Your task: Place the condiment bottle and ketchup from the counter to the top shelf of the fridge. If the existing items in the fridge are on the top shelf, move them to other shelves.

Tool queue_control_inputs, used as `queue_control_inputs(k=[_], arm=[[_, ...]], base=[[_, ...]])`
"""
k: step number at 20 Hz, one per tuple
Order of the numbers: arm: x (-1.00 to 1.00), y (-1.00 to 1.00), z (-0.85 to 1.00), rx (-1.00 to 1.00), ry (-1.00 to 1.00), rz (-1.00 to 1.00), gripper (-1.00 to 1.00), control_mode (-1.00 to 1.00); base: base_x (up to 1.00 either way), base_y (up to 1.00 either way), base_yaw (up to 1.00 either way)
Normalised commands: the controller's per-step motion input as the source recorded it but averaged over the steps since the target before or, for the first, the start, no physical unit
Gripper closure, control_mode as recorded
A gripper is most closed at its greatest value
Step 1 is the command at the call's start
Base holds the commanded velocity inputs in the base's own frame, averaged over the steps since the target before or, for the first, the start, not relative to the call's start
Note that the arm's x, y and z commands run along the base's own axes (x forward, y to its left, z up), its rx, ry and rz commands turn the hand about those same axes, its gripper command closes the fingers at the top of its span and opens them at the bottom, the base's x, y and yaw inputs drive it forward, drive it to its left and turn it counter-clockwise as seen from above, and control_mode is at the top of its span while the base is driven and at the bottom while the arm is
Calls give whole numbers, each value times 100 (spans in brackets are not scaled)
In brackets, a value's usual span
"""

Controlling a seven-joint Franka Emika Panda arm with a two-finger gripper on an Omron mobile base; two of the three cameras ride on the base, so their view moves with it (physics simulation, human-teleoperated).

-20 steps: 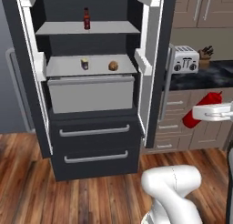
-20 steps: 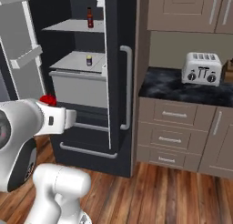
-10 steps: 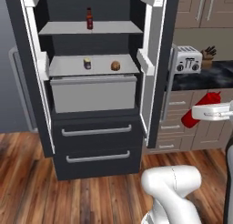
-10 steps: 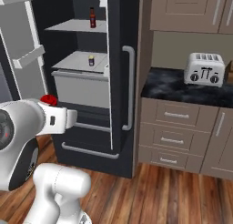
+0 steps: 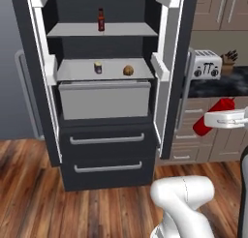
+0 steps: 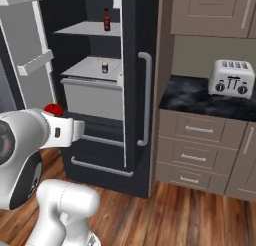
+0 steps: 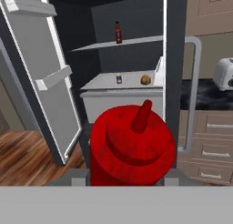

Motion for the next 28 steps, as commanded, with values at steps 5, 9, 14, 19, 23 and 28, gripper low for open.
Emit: queue_control_inputs(k=[5, 9, 14, 19, 23, 28], arm=[[0, 0, 0, 0, 0, 0, 100, 100], [0, 0, 0, 0, 0, 0, 100, 100], [0, 0, 0, 0, 0, 0, 100, 100], [0, 0, 0, 0, 0, 0, 100, 100], [0, 0, 0, 0, 0, 0, 100, 100], [0, 0, 0, 0, 0, 0, 100, 100]], base=[[94, 49, 0], [94, 76, 0], [23, 76, 0], [62, 14, -12], [79, 2, -14], [64, 20, -13]])
